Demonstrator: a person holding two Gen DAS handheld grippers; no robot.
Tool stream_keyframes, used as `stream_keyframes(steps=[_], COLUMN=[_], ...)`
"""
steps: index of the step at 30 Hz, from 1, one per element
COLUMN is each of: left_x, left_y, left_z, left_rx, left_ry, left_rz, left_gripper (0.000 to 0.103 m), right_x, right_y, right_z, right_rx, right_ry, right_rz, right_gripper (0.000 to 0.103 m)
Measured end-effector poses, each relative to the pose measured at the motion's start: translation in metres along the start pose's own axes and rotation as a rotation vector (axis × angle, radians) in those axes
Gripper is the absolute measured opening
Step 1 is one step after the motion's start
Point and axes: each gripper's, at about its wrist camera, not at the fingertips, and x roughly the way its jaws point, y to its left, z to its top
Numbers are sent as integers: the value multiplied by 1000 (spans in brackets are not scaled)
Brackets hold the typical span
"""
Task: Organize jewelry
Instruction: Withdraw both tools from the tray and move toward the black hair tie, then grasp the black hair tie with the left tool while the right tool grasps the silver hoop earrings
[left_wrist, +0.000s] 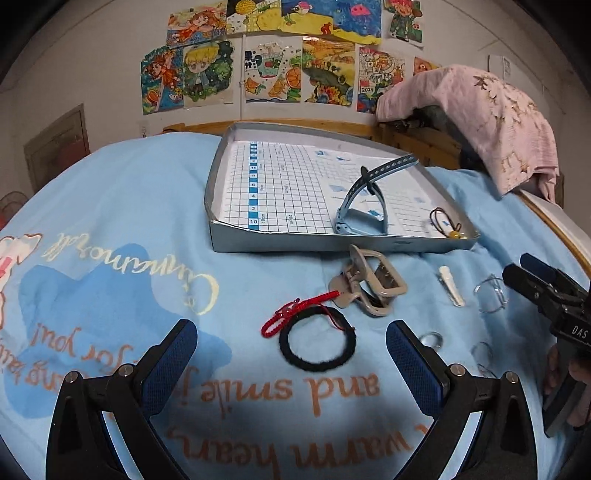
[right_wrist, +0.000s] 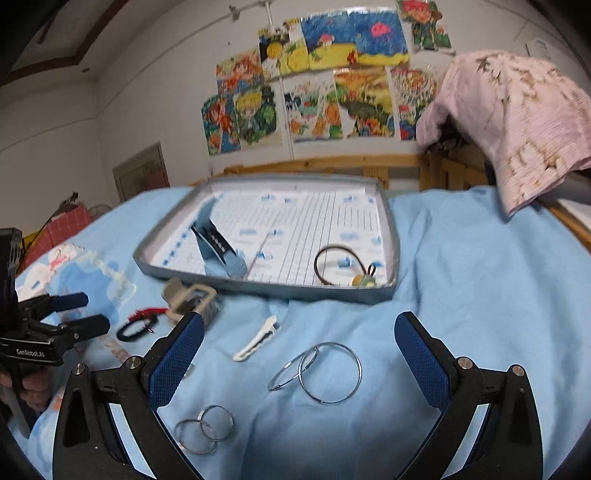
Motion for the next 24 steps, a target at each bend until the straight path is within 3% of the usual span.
stream_keyframes(steps=[6, 12, 17, 24], left_x=[15, 27, 26, 26], left_y=[-2, 7, 18, 9], left_z=[-5, -22, -25, -26], left_rx=[22, -10, -64, -21], left_ry=[14, 24, -3, -10], left_rz=[-37, -74, -99, -117], left_gripper=[103, 103, 90, 65], right_x=[19, 29, 38, 37], right_y=[-7, -11, -6, 2], right_z=[-10, -19, -29, -32], right_rx=[55, 103, 100, 99], right_ry=[64, 117, 157, 144], right_rz=[-40, -10, -8, -7], right_gripper=[101, 101, 101, 98])
